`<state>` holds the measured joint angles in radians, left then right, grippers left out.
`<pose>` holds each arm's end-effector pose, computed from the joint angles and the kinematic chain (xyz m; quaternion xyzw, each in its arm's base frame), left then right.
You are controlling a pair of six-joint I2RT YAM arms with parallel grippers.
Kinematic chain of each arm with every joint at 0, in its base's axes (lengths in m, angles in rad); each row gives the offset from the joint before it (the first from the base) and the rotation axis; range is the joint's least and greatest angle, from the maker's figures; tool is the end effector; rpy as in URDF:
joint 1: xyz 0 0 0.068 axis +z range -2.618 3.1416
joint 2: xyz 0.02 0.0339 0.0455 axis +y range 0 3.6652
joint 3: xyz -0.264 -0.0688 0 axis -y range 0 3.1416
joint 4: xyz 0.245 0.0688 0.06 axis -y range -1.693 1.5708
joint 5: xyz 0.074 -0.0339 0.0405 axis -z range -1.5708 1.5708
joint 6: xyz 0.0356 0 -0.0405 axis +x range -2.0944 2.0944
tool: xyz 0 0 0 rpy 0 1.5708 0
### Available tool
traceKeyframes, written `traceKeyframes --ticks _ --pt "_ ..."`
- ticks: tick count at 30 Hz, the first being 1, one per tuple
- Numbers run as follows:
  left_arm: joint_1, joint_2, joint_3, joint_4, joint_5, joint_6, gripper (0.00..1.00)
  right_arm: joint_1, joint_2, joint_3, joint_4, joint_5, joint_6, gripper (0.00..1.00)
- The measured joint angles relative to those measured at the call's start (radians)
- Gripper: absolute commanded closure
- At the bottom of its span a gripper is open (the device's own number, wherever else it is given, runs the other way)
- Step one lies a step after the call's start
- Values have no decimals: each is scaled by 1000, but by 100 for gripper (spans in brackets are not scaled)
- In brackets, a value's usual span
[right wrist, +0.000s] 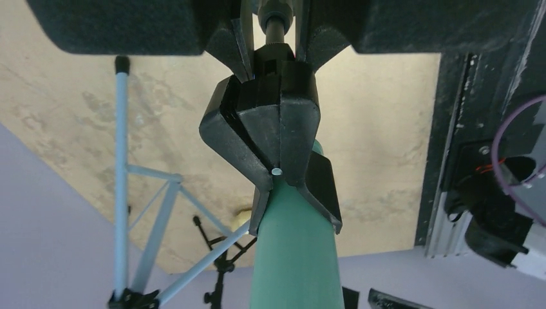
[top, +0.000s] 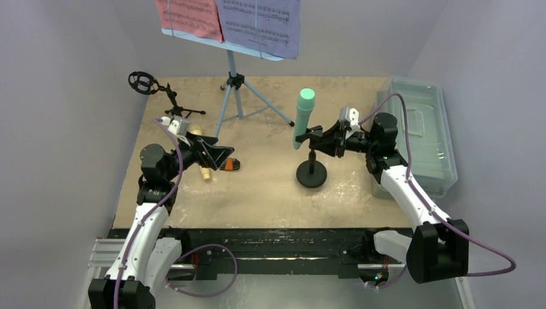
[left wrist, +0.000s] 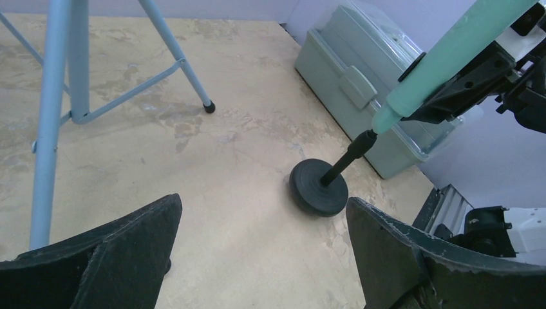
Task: Pack up the instrument practice props
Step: Pick up the microphone stand with the microphone from the center of the board, then place the microphone stand with the microphone at the center of the board.
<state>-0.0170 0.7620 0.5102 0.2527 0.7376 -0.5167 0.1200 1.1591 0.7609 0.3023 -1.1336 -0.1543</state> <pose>0.1811 -0.0270 0.2929 0.0841 0.7019 -0.4198 0.5693 0.2464 0.0622 0.3072 -0.4430 0.5692 0.3876 0.5740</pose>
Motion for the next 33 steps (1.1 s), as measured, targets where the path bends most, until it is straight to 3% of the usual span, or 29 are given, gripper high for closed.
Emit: traceKeyframes --ticks 8,22,33 --pt "-83 0 0 1 -2 4 0 51 -30 -53 -143 -60 -149 100" --pt "-215 -29 -2 0 -43 13 1 112 -43 -77 -157 -150 -314 100" --pt "-430 -60 -42 41 -171 12 1 116 -49 -77 -232 -202 -453 98"
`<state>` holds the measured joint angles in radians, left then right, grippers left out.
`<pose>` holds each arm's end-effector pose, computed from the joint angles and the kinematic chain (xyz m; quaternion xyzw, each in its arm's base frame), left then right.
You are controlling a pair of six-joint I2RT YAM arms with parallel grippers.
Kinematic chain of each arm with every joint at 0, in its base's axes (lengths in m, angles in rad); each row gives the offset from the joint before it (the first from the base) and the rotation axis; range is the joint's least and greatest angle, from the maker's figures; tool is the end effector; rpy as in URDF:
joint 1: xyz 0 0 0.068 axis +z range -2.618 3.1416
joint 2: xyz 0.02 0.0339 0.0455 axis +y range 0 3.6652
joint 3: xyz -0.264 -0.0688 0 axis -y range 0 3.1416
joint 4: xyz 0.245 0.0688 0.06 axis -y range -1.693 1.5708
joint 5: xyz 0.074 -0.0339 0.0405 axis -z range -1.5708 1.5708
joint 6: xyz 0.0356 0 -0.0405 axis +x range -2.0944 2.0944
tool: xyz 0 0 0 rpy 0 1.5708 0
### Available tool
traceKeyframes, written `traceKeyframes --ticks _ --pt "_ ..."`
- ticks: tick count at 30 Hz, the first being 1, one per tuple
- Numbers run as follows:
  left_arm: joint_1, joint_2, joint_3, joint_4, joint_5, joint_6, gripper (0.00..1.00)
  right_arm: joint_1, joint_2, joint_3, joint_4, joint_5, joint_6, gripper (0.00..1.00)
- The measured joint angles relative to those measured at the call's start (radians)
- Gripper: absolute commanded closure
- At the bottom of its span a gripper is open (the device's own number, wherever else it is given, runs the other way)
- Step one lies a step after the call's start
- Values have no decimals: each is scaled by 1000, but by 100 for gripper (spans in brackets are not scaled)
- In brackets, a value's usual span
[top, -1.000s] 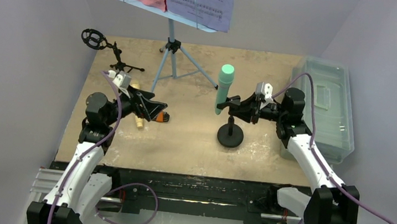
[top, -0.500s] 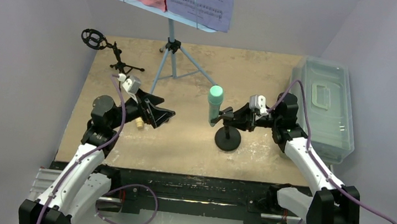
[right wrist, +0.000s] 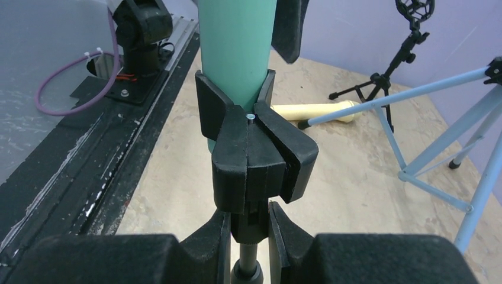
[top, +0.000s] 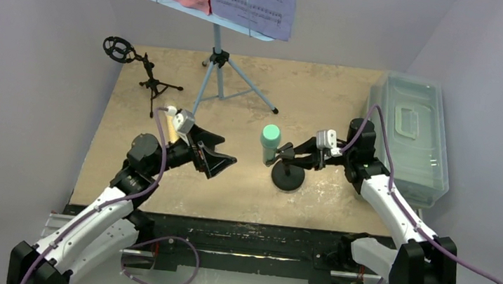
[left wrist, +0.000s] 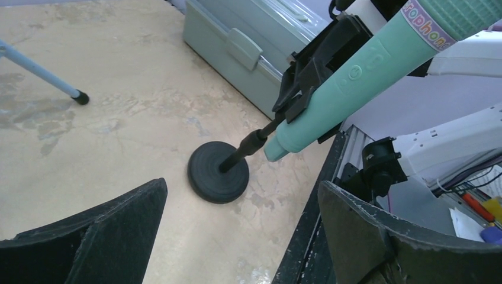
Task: Pack up the instrument practice props
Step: Place the microphone stand with the microphone at the center of the board.
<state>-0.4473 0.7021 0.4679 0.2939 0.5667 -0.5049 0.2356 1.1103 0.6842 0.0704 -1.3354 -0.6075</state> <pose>0.1491 -0.0927 0.2917 0.1845 0.6639 -0.4907 0.5333 0.2134 0.0868 0.2747 -0.5863 0.4437 0.4167 0.5345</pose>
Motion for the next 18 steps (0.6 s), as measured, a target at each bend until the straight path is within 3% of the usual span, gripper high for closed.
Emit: traceKeyframes --ticks 10,18 --pt "-318 93 -11 50 -223 108 2 -3 3 5 -77 -19 -111 94" --pt "-415 195 -9 206 -312 233 4 -24 14 19 -116 -27 -138 92"
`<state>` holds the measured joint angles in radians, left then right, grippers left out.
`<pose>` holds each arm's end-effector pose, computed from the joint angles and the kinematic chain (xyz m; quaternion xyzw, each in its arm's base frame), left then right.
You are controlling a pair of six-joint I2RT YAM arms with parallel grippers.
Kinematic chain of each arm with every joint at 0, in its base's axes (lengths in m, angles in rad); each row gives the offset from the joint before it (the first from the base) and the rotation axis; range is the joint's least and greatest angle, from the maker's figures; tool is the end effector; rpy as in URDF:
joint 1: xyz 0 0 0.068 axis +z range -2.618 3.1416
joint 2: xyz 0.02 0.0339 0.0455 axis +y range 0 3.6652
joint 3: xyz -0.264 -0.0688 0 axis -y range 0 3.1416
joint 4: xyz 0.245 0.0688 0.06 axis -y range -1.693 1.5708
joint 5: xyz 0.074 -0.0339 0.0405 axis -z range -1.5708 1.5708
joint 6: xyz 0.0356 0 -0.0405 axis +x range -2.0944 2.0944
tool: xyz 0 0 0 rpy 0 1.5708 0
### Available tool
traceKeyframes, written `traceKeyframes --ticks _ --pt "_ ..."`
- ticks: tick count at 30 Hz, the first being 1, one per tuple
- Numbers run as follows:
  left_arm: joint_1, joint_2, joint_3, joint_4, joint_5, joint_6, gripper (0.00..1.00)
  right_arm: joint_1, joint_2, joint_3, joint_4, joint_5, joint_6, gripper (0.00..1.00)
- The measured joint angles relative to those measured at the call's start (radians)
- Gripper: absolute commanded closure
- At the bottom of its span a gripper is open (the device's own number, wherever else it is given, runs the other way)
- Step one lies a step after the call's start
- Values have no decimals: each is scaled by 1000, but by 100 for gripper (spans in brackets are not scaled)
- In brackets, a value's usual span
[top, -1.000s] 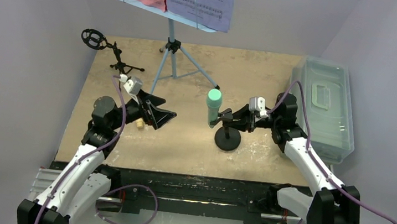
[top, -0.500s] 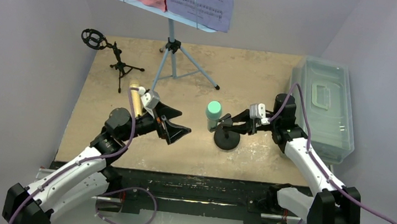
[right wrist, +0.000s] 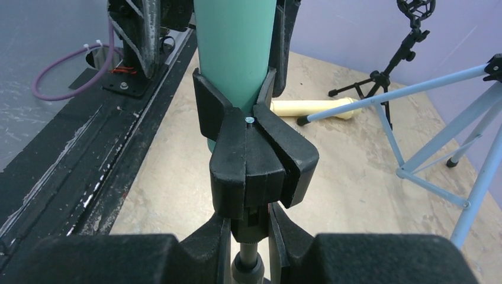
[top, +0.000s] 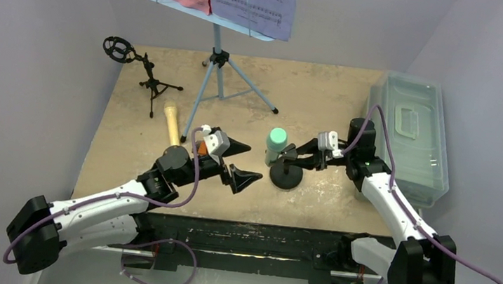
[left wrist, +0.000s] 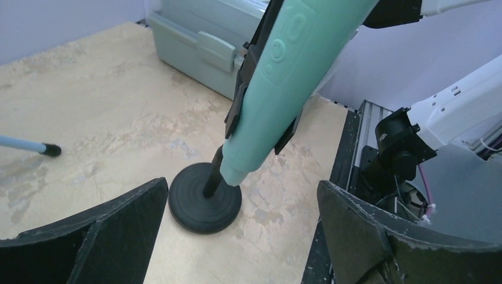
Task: Pack up the instrument practice props
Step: Place the microphone stand with the microphone at the center of the board.
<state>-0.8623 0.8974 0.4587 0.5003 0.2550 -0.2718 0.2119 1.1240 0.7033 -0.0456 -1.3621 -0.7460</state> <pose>0.1304 -0.1660 0.2768 0.2863 0.6231 -0.4616 0.5627 0.2144 0.0817 0.2697 -0.5979 0.4348 0.4095 0.5346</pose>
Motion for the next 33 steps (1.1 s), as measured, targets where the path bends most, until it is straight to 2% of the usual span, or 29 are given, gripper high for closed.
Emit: traceKeyframes --ticks 14,20,28,33 --pt "-55 185 88 288 -29 193 5 -44 87 15 16 -11 41 76" --pt "-55 254 165 333 -36 235 12 -69 104 17 10 -7 62 70" --pt "-55 348 232 351 -35 248 21 -81 122 17 -26 37 68 54" --pt "-55 387 249 350 -35 252 22 -84 124 17 -48 44 68 45"
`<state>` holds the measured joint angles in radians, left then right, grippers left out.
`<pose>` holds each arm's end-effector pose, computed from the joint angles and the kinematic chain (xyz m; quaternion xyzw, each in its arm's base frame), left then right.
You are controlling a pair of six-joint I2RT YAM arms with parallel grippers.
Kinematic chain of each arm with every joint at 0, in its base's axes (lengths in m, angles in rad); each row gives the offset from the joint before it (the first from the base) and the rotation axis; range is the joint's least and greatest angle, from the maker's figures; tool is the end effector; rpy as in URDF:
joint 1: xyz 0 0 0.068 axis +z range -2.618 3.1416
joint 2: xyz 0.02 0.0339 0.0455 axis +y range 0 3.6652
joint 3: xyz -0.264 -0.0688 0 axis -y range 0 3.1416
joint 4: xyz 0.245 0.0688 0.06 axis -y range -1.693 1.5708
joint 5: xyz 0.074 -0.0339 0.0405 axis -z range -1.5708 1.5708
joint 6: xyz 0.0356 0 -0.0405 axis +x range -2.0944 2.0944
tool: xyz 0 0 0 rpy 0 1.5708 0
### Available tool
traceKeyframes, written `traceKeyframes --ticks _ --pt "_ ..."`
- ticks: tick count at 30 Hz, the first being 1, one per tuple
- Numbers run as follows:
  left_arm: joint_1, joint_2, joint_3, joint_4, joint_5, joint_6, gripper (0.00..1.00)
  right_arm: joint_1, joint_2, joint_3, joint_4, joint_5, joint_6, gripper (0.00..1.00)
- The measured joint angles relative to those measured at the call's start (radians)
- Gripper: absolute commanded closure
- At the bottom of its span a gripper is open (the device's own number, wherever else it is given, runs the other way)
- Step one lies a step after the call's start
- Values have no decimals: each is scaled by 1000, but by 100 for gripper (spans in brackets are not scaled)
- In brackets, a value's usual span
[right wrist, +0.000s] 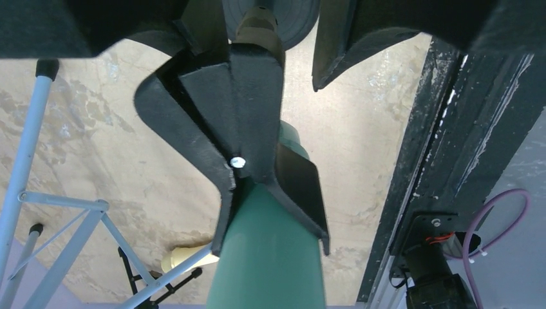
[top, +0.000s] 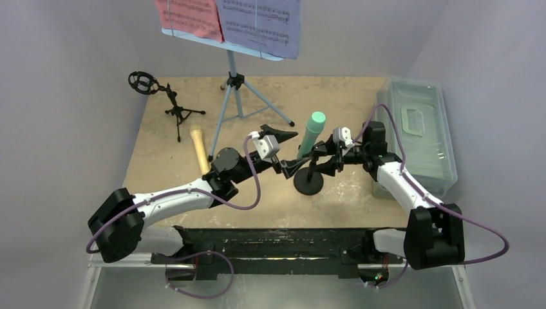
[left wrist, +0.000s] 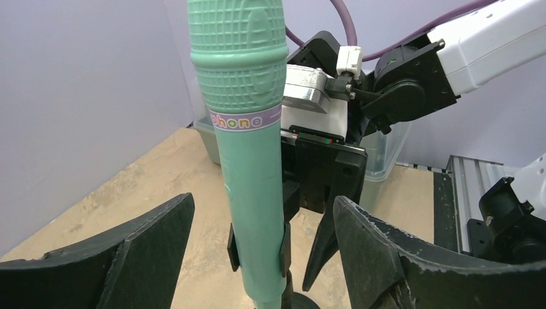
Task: Pack up the instrument practice props
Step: Place the microphone stand with the microphone at the center of the board, then remove the microphone from the microphone stand.
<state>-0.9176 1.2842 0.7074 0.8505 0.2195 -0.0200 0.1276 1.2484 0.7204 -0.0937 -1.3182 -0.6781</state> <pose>0.1690 -0.2335 0.3128 0.3391 0.5031 -0.4169 0.6768 0.2392 0.0654 0.2440 -0.5331 0.5372 0.4261 0.4957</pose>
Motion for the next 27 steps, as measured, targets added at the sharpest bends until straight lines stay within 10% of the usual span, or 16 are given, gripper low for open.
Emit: traceKeyframes --ticks 20,27 --pt "0 111 130 -29 0 41 39 -51 -4 0 -58 -1 -6 20" --pt "0 125 150 -31 3 35 93 -57 -8 0 -67 -1 -6 20"
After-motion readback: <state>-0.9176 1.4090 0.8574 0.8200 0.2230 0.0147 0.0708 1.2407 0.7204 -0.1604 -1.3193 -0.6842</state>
